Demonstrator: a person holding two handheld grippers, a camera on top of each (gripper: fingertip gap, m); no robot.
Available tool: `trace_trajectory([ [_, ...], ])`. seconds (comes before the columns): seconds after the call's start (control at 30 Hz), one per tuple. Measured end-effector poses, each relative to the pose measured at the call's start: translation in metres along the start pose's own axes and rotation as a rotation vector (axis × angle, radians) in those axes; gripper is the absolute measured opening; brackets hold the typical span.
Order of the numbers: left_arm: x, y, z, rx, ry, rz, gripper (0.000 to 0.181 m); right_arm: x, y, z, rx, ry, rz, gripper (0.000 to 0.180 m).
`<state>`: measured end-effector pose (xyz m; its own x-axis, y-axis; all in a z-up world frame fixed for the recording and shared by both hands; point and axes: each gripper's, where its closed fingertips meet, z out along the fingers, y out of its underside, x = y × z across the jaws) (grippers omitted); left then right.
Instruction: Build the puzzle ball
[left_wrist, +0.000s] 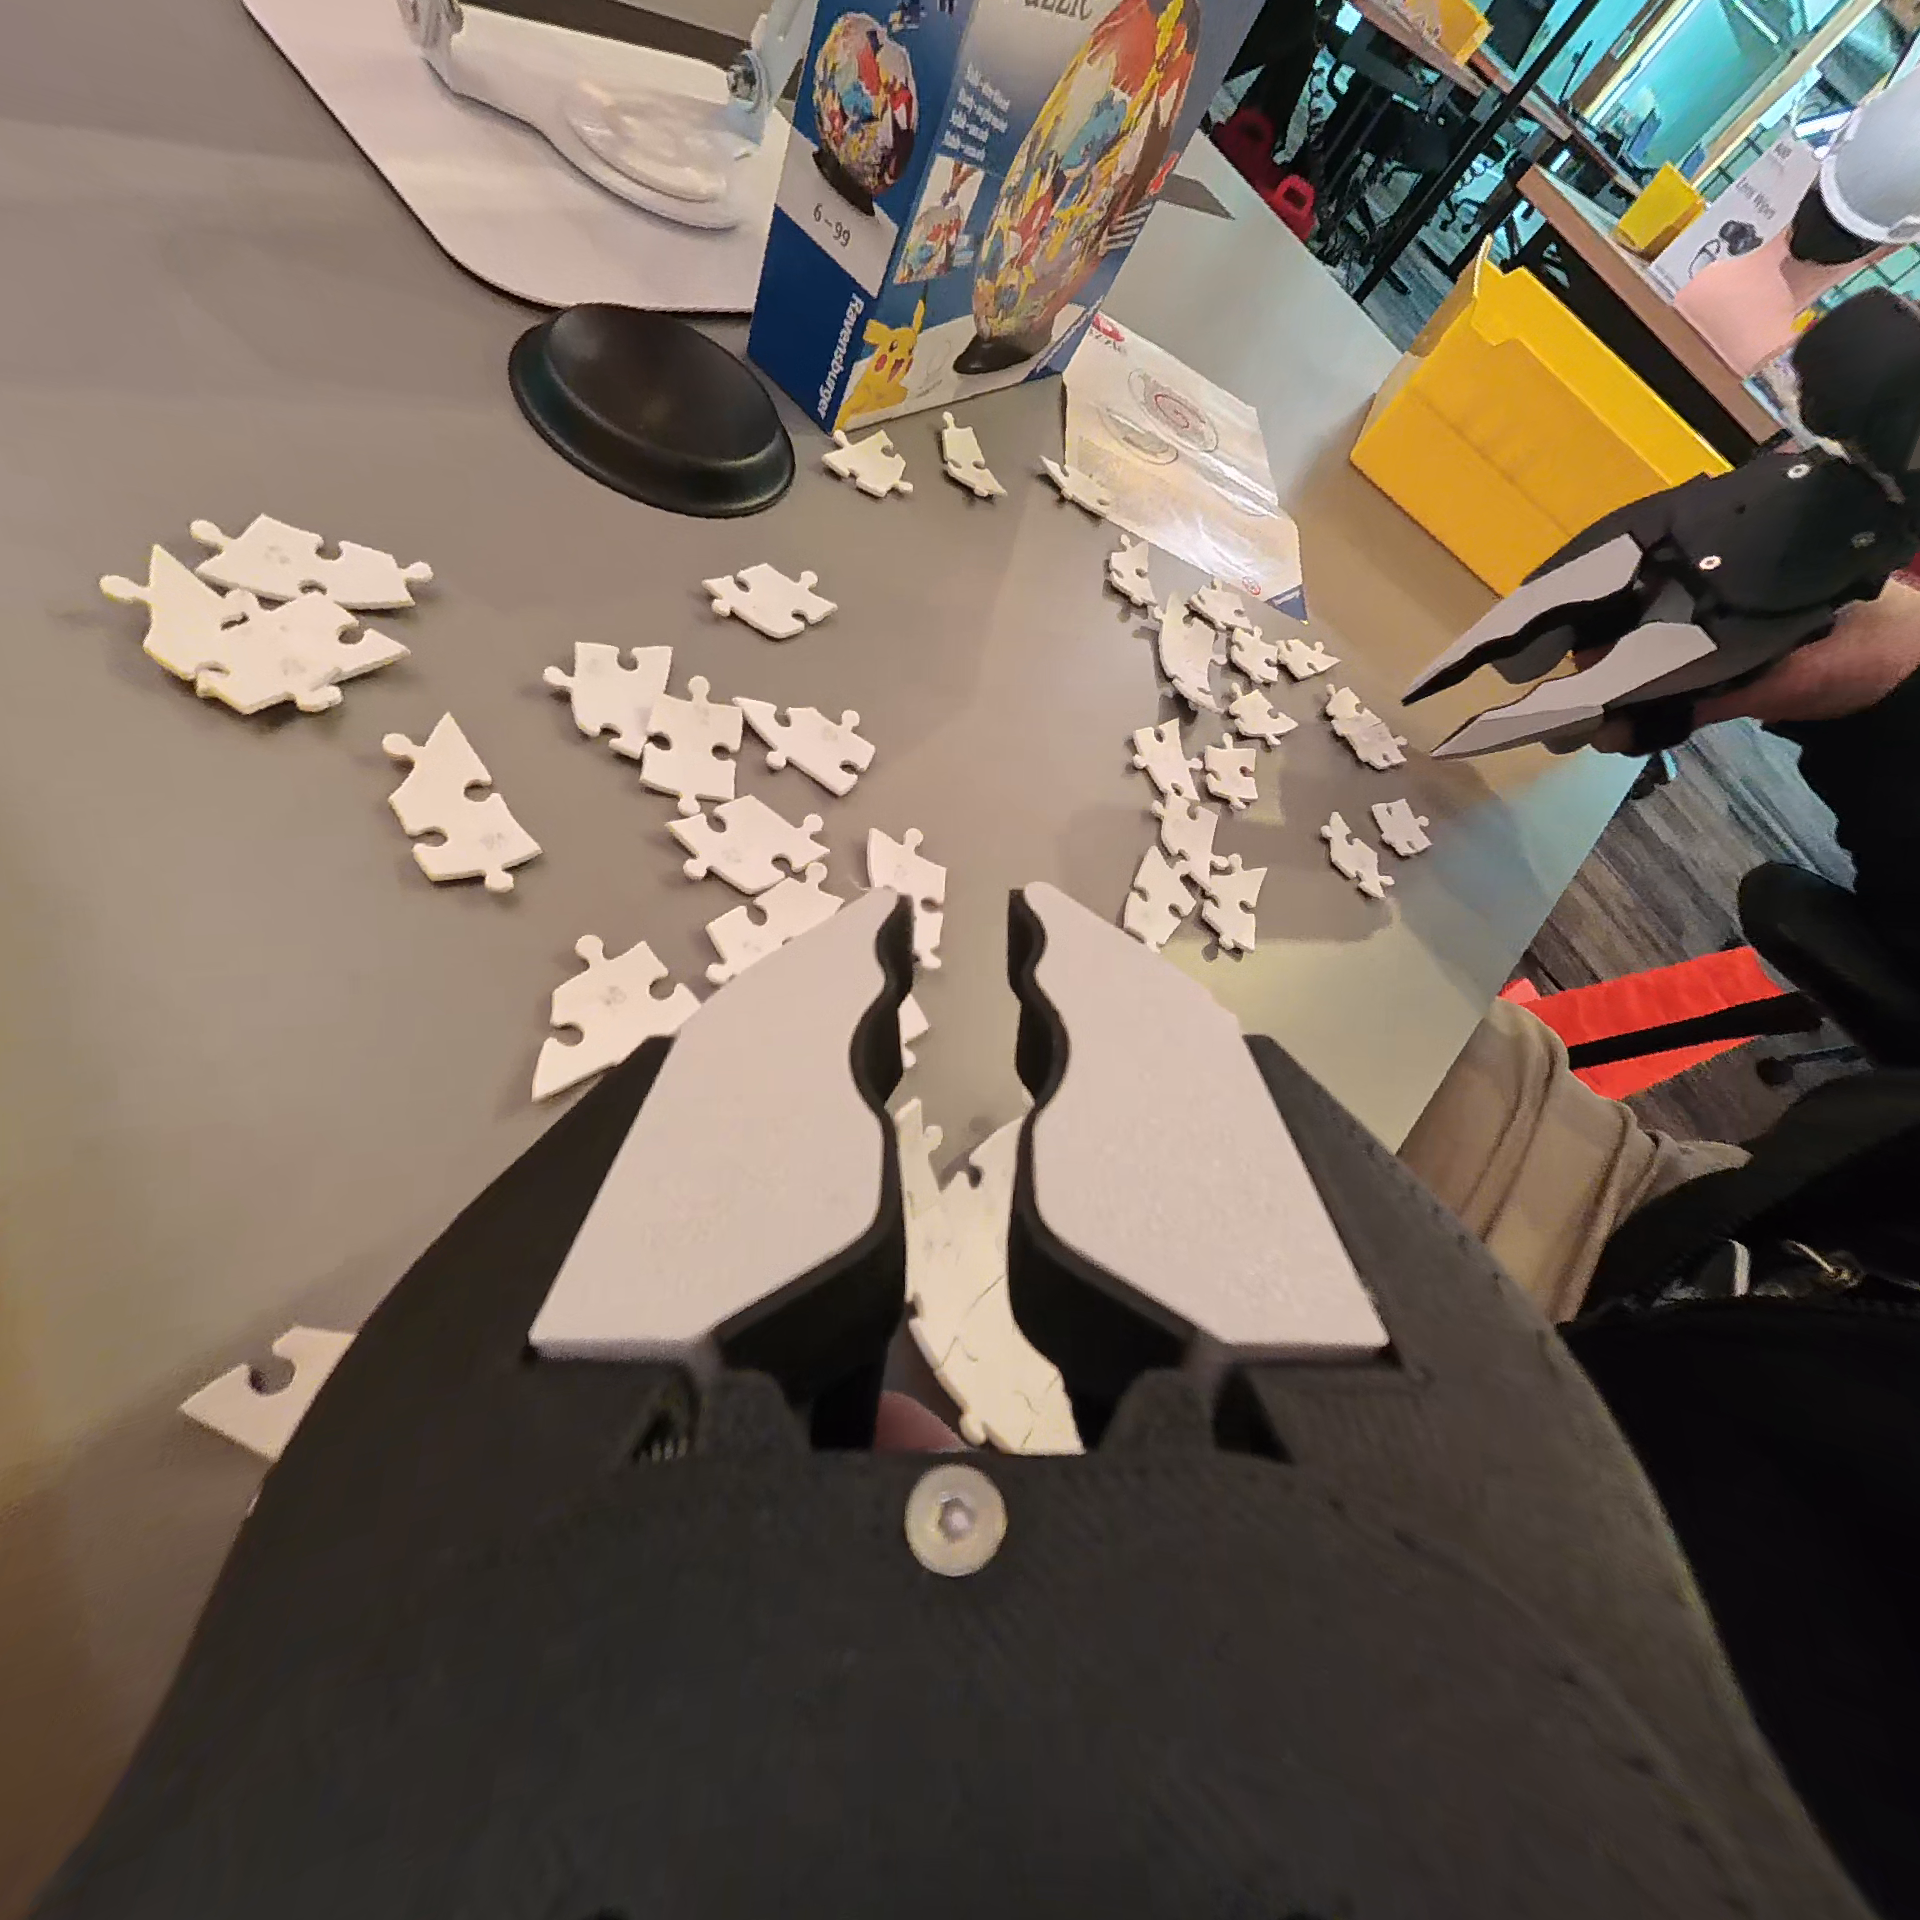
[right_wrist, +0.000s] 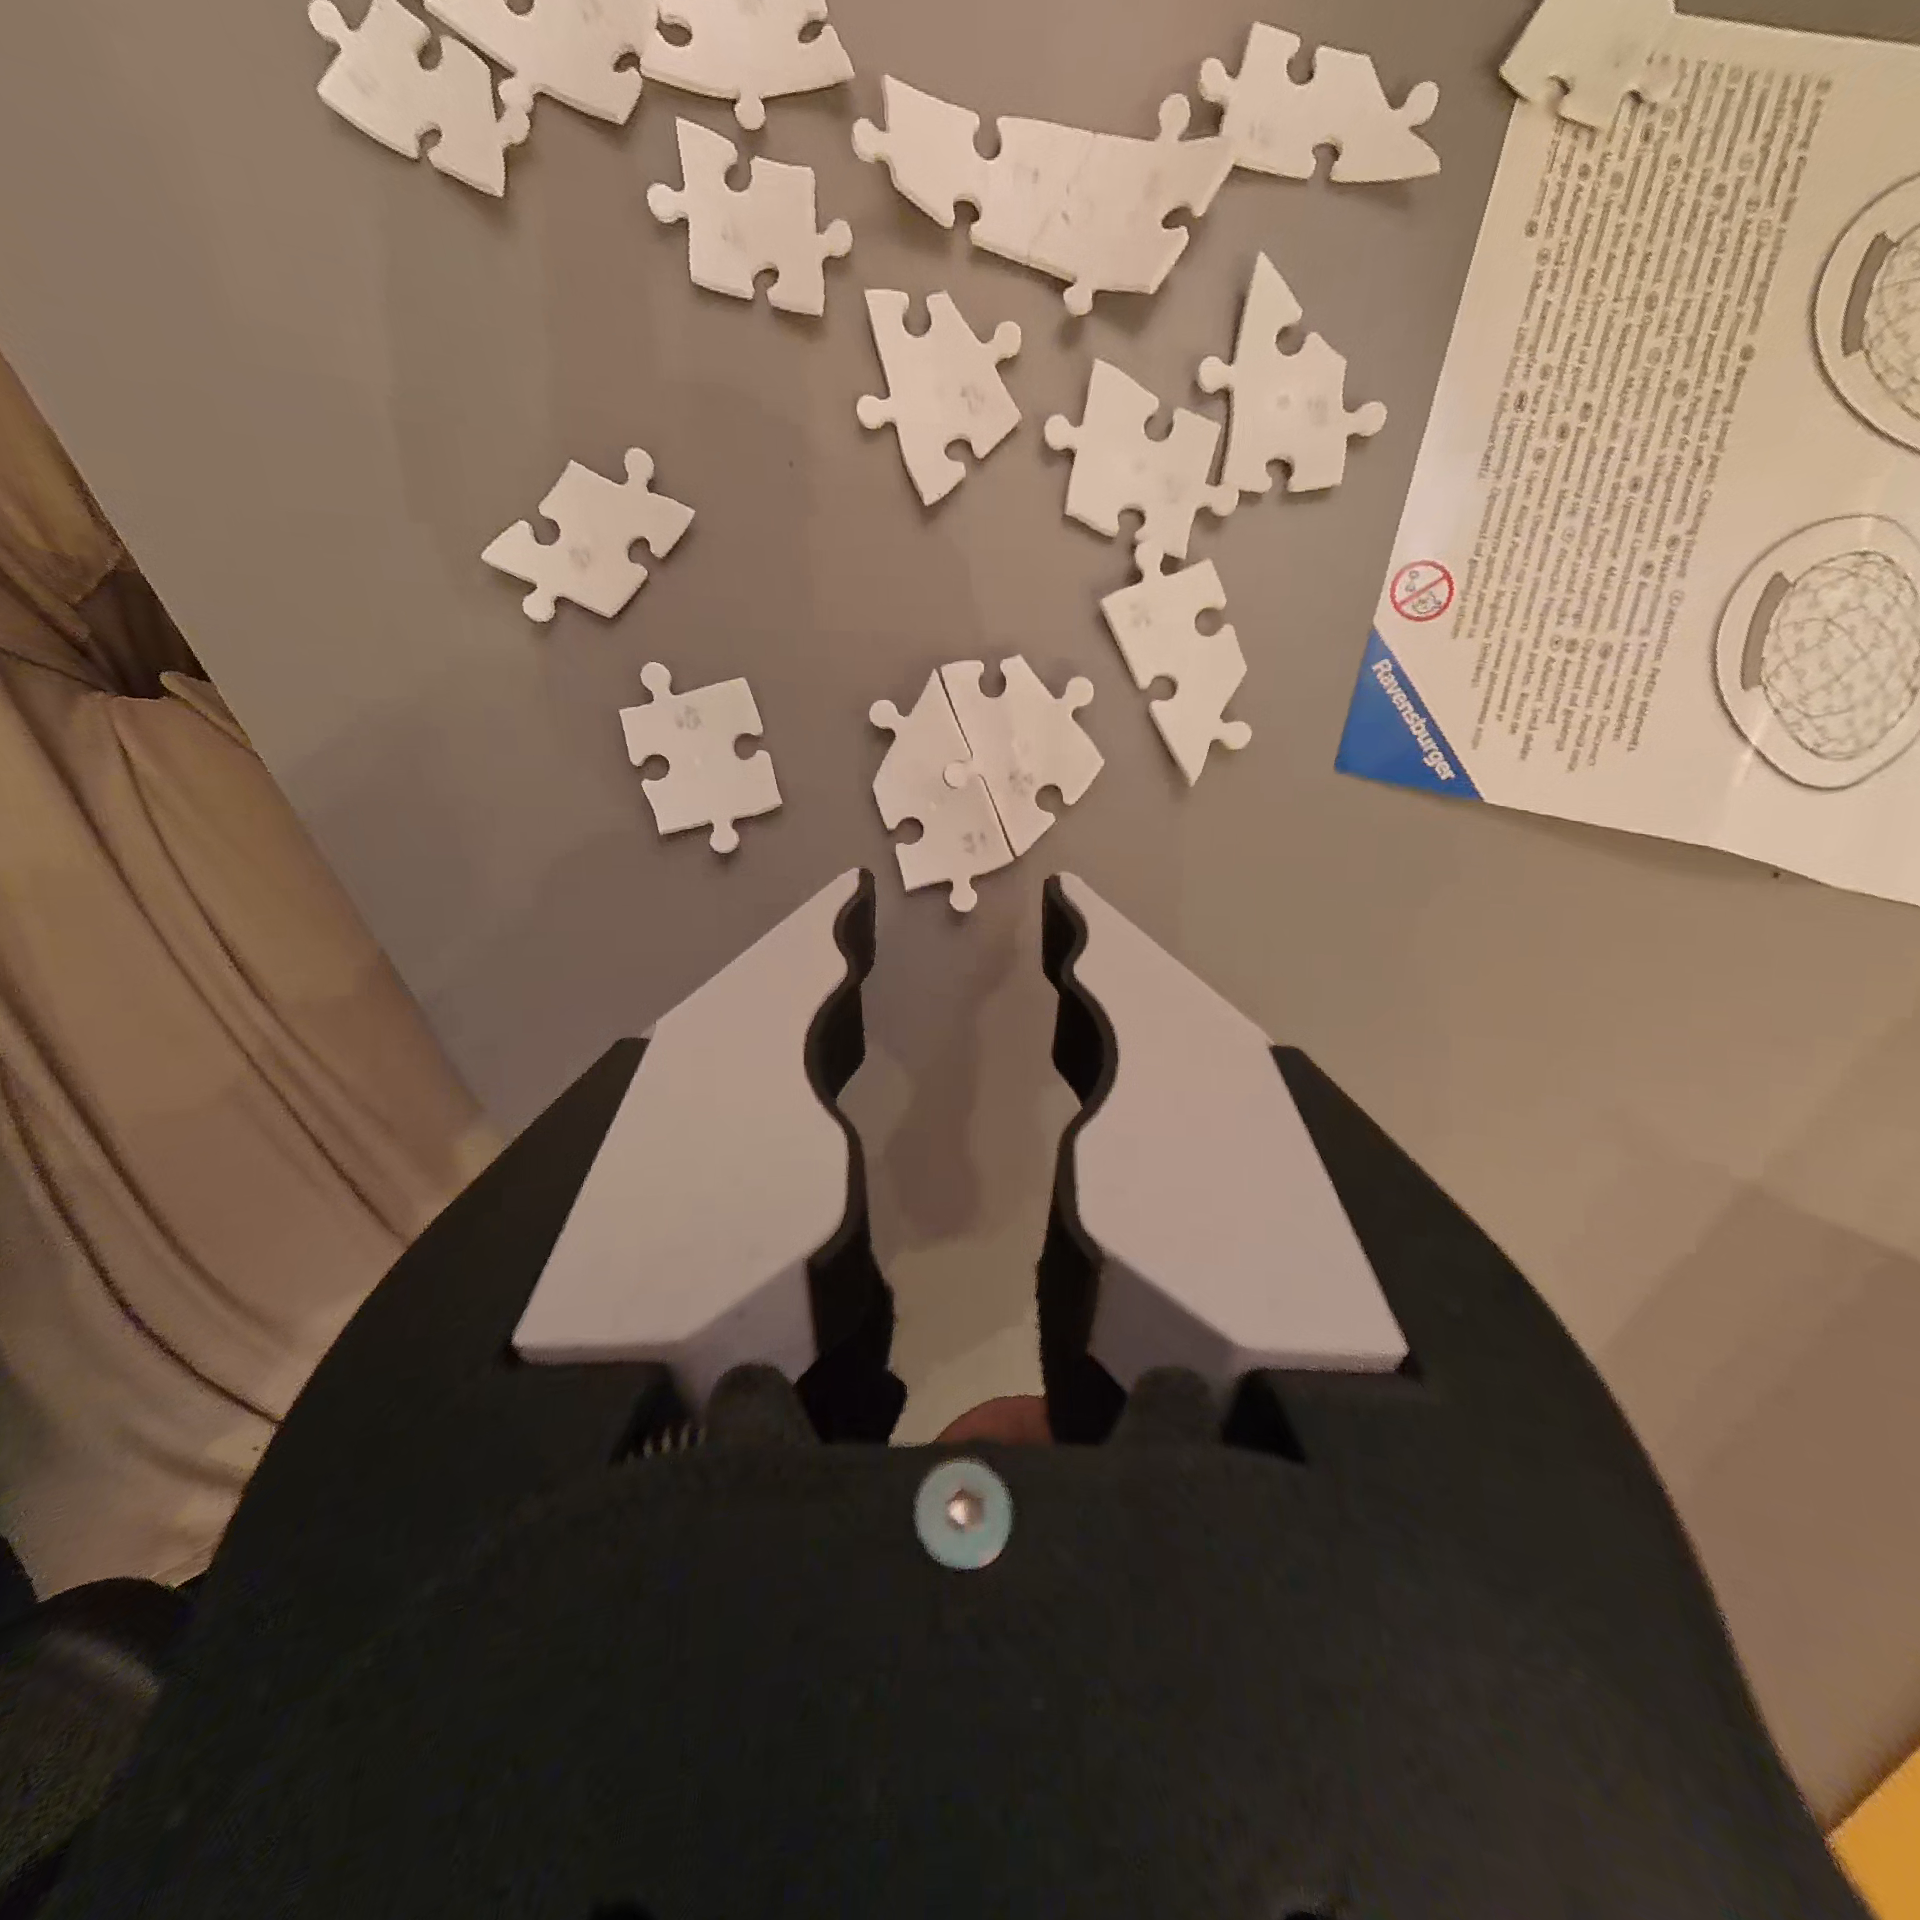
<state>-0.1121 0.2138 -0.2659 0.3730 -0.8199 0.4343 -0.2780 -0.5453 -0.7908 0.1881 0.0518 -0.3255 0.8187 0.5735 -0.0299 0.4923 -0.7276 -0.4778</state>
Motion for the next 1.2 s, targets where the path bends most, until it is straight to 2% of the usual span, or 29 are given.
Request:
trace_trajectory([
  [0.3,0.002,-0.002,0.010,-0.009,0.013,0.011,0.017,0.002,0.007,0.012,-0.020,0.022,0.019,0.032],
  [0.47,0.001,-0.002,0.010,-0.009,0.012,0.012,0.017,0.002,0.001,0.016,-0.011,0.027,0.005,0.022],
  [0.53,0.001,-0.002,0.010,-0.007,0.012,0.011,0.017,0.003,0.002,0.016,-0.011,0.029,0.009,0.018],
  [0.77,0.000,-0.002,0.009,-0.007,0.010,0.011,0.017,0.023,0.016,0.004,-0.052,0.095,0.025,0.020],
  [0.9,-0.001,-0.002,0.009,-0.005,0.009,0.009,0.017,0.028,0.001,0.003,-0.002,0.122,0.032,0.028],
  [1.2,-0.003,-0.001,0.011,-0.006,0.005,0.006,0.017,0.031,-0.040,0.023,0.068,0.165,-0.017,0.031],
])
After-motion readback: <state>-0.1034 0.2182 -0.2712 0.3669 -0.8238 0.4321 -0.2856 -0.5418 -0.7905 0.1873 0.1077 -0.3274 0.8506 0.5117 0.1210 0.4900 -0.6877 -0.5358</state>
